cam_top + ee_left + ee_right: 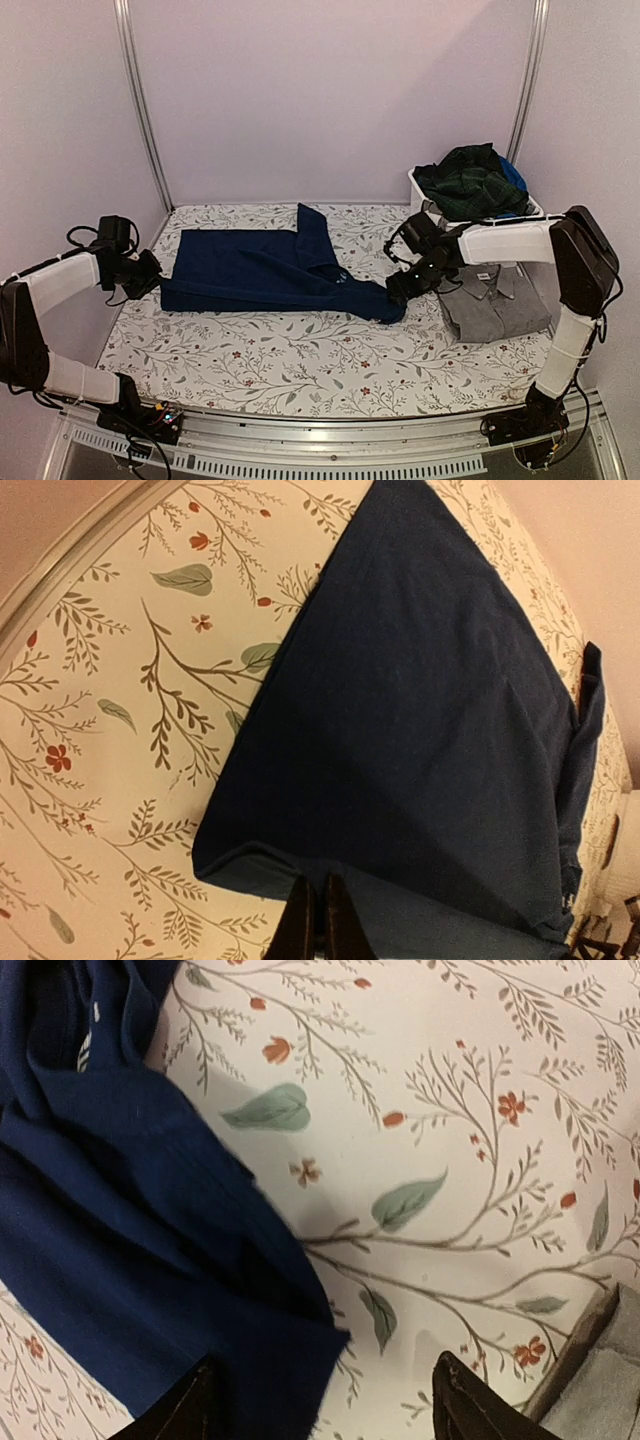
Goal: Fold and stack the mixed laundry pile
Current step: Pick up the flattened T-shirt from the center of the board.
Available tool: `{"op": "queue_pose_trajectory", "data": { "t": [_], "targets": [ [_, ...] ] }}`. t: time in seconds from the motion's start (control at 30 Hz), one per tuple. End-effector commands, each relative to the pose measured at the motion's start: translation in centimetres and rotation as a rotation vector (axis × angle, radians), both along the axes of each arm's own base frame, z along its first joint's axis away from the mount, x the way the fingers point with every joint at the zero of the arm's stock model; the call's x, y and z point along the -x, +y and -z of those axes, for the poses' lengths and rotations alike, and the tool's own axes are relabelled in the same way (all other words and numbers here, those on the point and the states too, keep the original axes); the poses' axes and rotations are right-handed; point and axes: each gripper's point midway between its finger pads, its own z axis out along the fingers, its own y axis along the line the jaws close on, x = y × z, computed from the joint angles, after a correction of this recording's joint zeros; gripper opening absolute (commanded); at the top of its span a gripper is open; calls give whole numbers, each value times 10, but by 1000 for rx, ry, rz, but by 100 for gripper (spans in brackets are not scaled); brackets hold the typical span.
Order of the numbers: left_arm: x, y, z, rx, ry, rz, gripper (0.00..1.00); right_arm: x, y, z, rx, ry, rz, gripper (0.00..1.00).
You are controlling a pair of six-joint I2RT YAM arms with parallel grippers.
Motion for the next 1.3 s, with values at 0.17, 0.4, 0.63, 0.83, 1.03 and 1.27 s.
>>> {"op": "queue_pose_trajectory", "data": {
  "t": [0.17,0.4,0.63,0.83,1.03,1.27],
  "targets": [
    [-14,0,-2,22,-31,-12,0,69,-26,-38,-333,7,252,76],
    [-16,0,-2,26,-31,-15,0,110,13,-35,-552,55,265,79],
    [-13,0,-1,25,-30,-16,0,78,16,-4,-505,32,451,65],
    [-15,9,-13,-7,-55,-37,0,82,0,32,-381,60,430,25],
    [-20,17,-20,-21,-64,-57,0,83,-2,-6,-453,27,314,0],
    [-22,28,-26,-59,-57,-75,0,158,46,-61,-673,353,-147,0]
  ]
}}
